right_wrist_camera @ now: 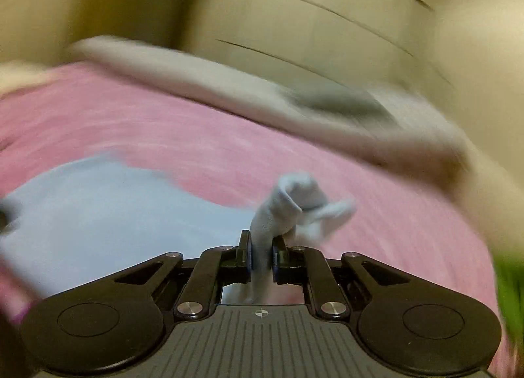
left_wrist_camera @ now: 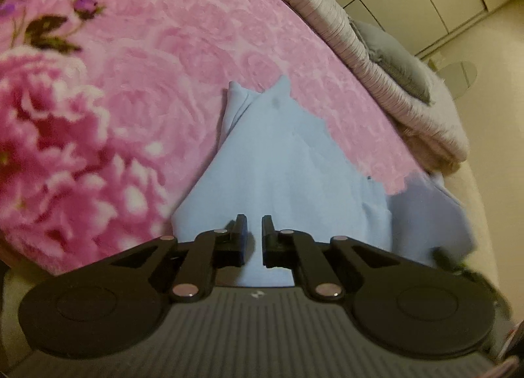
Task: Fold clothes
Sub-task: 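Lift and fold the corner inward with the left gripper while the right gripper holds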
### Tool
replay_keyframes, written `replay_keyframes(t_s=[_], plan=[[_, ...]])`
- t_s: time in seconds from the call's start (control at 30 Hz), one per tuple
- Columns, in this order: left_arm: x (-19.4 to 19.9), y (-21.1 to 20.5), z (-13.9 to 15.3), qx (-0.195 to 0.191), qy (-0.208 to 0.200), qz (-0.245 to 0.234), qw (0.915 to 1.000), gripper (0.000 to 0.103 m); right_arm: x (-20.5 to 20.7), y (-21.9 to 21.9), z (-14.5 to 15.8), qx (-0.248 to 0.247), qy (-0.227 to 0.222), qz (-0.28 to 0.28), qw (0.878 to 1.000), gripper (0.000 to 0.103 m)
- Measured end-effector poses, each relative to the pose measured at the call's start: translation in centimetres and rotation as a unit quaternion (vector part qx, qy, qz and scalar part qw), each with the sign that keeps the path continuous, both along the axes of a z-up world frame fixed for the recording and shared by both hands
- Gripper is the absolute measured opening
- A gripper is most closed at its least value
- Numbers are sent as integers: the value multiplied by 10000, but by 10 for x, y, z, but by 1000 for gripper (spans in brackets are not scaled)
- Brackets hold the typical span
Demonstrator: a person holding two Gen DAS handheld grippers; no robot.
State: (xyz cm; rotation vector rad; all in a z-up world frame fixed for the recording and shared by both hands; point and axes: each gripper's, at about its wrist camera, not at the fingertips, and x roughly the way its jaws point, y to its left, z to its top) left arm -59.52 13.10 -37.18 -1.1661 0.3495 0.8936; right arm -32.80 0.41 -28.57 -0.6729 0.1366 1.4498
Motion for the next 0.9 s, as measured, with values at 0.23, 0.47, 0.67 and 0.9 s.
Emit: replay_keyframes(t_s=[0.23, 0.47, 0.67, 0.9], plan=[[-16, -4, -4, -273, -481, 59, 9985, 4, -46, 12, -48, -1292, 287, 1250, 9833, 31], [5, 3, -7, -594, -1312, -174, 9894, 20, 26, 1, -10, -1084, 1796, 731, 9750, 53], [46, 25, -27, -981, -1667, -489, 9799, 26, 132, -2, -16, -1145, 3851, -1643, 9009, 34], [99, 53, -46, -1238, -1890, -917, 9698, 33, 166, -1, -63, -1120, 5519, -2785, 7780, 27]])
